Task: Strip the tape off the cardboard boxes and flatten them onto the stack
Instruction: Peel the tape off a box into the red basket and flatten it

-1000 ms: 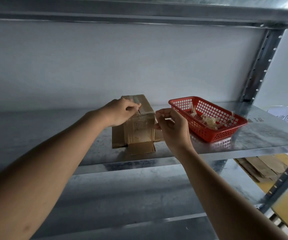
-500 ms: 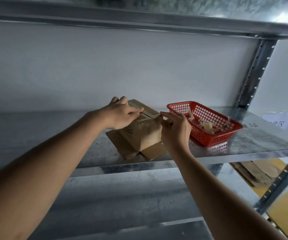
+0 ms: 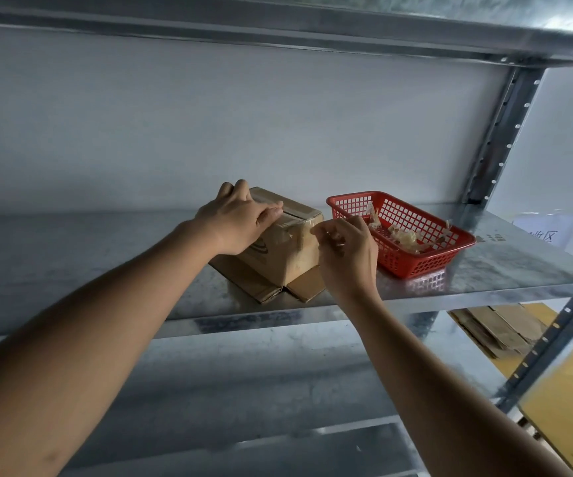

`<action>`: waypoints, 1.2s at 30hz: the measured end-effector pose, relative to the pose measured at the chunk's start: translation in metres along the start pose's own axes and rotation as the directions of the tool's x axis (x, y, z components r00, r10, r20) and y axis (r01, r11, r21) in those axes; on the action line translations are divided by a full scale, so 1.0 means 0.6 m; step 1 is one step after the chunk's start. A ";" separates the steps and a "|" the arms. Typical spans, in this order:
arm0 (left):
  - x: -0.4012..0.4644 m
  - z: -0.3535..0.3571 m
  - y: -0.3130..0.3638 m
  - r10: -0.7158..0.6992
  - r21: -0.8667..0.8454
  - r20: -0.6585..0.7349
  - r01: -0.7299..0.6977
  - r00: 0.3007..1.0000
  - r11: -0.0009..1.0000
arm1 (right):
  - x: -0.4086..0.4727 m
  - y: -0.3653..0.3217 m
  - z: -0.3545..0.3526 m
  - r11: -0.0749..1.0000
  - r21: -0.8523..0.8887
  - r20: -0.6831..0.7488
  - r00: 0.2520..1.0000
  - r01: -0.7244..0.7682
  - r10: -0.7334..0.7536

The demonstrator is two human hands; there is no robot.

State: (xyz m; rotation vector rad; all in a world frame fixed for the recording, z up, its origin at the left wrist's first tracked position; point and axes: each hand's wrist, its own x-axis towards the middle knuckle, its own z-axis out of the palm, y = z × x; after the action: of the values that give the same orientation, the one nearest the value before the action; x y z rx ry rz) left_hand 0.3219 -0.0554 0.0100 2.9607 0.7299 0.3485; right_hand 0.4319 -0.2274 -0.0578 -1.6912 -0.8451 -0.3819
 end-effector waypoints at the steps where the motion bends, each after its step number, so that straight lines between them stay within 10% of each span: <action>1: 0.001 0.000 0.001 -0.003 -0.002 0.001 0.003 1.000 1.000 | -0.007 -0.001 0.002 0.999 0.034 0.023 0.999 0.039 -0.039; 7: 0.002 0.006 0.003 -0.019 -0.017 0.012 0.019 1.000 1.000 | -0.040 -0.010 -0.005 0.918 0.393 0.171 0.985 -0.057 -0.012; 12: 0.005 0.004 0.005 -0.013 -0.042 0.023 0.014 1.000 0.999 | -0.043 -0.034 -0.028 0.651 0.673 0.334 0.930 -0.350 0.155; 18: 0.003 0.007 0.004 0.004 -0.051 0.015 -0.004 1.000 0.999 | -0.023 -0.036 -0.038 0.664 0.664 0.269 0.938 -0.344 0.217; 28: 0.007 0.007 0.002 0.027 -0.057 0.022 -0.026 0.999 0.998 | -0.015 -0.026 -0.012 0.996 0.083 0.192 0.980 0.033 -0.049; 36: 0.026 0.008 -0.041 0.133 -0.179 -0.043 -0.138 0.990 0.974 | 0.001 -0.039 0.033 0.795 -0.332 0.265 0.859 0.508 -0.438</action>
State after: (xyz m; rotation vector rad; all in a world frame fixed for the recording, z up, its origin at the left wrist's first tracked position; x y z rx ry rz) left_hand 0.3255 -0.0266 0.0052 2.8429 0.4712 0.4452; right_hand 0.4122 -0.2068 -0.0469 -1.8834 -1.4126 -0.8015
